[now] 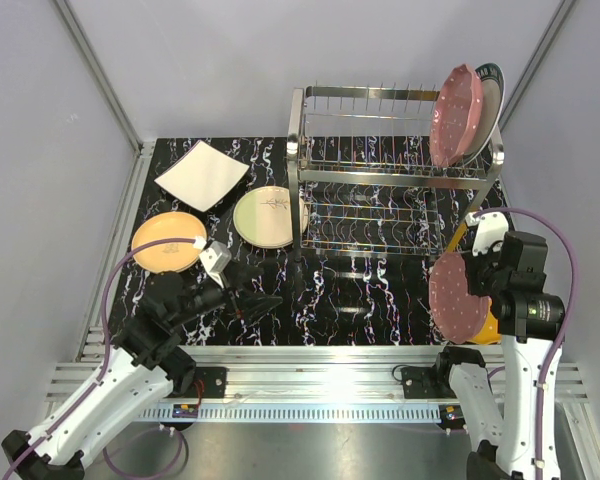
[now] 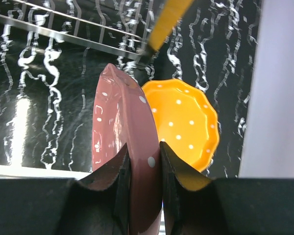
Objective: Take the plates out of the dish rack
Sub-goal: Place the plate on the table
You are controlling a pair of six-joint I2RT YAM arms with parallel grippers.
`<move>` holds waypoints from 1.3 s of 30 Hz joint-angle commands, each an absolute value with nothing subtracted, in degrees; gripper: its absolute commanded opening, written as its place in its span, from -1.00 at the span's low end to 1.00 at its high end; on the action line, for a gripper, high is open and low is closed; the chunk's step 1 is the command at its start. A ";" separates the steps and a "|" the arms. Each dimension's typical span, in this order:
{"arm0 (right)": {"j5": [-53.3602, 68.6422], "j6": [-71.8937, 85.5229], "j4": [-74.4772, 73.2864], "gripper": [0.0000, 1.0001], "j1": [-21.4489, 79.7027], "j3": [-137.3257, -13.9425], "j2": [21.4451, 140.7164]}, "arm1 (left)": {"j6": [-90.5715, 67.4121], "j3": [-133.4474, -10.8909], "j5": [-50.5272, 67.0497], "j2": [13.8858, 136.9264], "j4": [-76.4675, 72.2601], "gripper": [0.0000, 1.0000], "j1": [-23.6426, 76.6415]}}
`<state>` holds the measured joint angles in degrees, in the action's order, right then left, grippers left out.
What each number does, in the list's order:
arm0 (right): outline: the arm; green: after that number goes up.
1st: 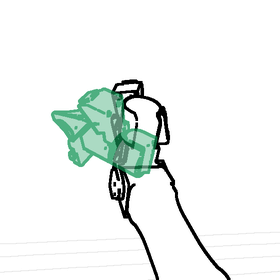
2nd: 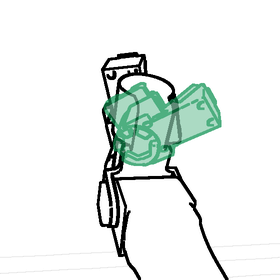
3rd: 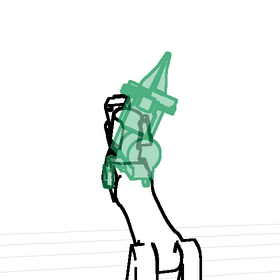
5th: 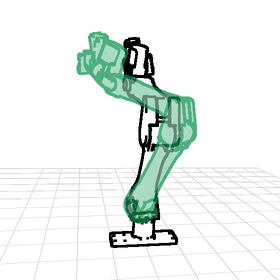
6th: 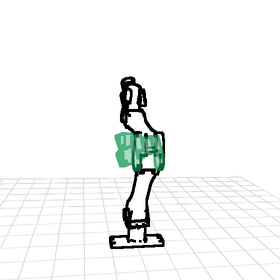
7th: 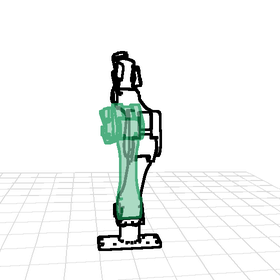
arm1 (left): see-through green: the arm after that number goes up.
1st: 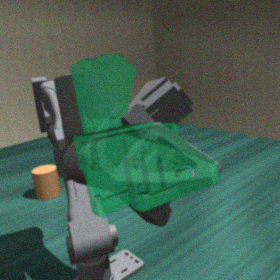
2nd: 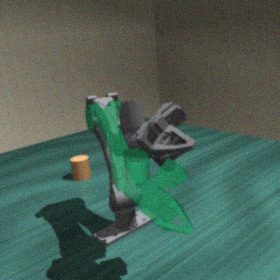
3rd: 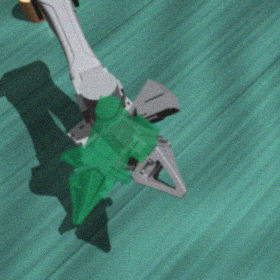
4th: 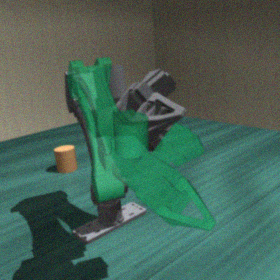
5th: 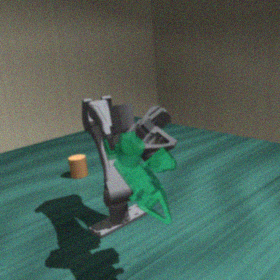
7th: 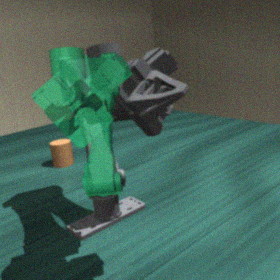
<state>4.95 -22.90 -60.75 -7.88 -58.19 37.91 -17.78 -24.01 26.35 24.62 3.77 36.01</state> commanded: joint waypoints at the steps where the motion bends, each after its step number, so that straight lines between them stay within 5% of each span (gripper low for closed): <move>1: 0.36 -20.74 -53.44 -1.00 -8.96 -61.26 37.18 | -16.87 -26.63 26.37 23.64 2.02 0.98 36.21; 16: -0.18 -18.72 -48.34 -1.00 -15.81 -58.45 38.94 | -16.87 -26.63 26.45 23.03 1.67 0.98 36.21; 39: 30.14 -27.86 -46.06 -1.00 -42.44 -57.83 53.17 | -16.87 -26.63 26.98 22.41 1.32 0.98 36.21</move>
